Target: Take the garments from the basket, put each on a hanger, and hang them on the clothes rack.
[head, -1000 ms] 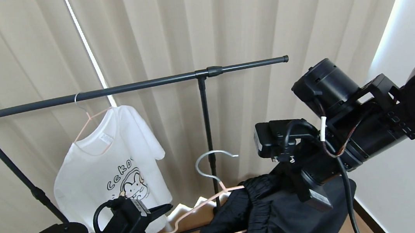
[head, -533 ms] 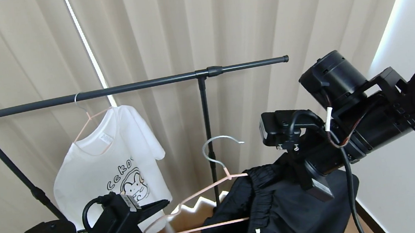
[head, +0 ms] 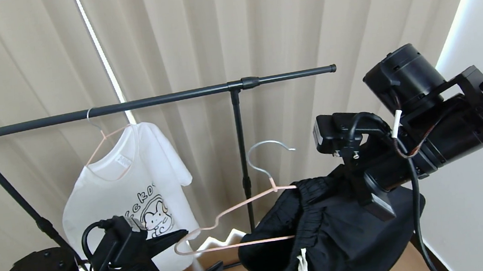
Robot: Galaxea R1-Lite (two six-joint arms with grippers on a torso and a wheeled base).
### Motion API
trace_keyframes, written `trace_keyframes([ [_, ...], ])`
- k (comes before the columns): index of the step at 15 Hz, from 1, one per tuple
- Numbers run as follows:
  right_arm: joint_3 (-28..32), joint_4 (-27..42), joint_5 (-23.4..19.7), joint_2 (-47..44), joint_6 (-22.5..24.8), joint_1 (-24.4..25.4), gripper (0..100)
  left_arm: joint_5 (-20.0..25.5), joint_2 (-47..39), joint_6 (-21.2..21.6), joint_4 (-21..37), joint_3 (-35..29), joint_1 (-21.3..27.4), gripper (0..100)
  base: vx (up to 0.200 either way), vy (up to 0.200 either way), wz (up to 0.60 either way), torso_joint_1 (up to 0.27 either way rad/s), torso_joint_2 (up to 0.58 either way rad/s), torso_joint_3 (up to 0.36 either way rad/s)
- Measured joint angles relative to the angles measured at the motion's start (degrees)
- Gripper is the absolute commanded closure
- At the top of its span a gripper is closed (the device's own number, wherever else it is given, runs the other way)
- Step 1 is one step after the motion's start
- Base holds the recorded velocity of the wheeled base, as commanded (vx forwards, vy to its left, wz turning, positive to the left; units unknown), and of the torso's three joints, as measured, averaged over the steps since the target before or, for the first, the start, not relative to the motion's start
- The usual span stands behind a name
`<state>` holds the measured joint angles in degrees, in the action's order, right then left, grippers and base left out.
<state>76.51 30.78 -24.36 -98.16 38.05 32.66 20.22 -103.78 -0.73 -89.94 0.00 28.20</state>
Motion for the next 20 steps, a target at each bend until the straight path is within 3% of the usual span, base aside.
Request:
trace_keyframes([
  [5, -0.05, -0.1, -0.02, 1.83, 0.0, -3.63, 100, 0.71, -1.71, -4.66, -0.02, -0.84, -3.89, 0, 0.0, 0.0, 0.0, 0.0, 0.0, 0.0],
  [8, -0.13, -4.43, 0.22, 2.74, -0.01, -5.01, 100, 2.44, -4.6, -6.68, 0.0, -2.83, -7.83, 0, 0.0, 0.0, 0.0, 0.0, 0.0, 0.0],
  [11, -0.33, -7.61, 3.73, 3.07, -0.22, -5.22, 100, 3.74, -7.61, -7.14, 0.0, -3.72, -9.02, 0, 0.0, 0.0, 0.0, 0.0, 0.0, 0.0],
  [13, -0.72, -9.87, 6.3, 3.12, -1.07, -4.68, 100, 0.16, -8.96, -7.31, 0.04, -5.25, -7.94, 0, 0.0, 0.0, 0.0, 0.0, 0.0, 0.0],
  [17, -4.68, -20.74, 13.71, 3.47, -3.4, -0.89, 100, -17.76, -11.82, -7.28, 0.0, -9.92, 0.79, 0, 0.0, 0.0, 0.0, 0.0, 0.0, 0.0],
  [20, -7.72, -23.31, 15.27, 4.63, -3.78, 0.83, 100, -26.67, -13.7, -7.83, 0.0, -14.76, 5.03, 0, 0.0, 0.0, 0.0, 0.0, 0.0, 0.0],
])
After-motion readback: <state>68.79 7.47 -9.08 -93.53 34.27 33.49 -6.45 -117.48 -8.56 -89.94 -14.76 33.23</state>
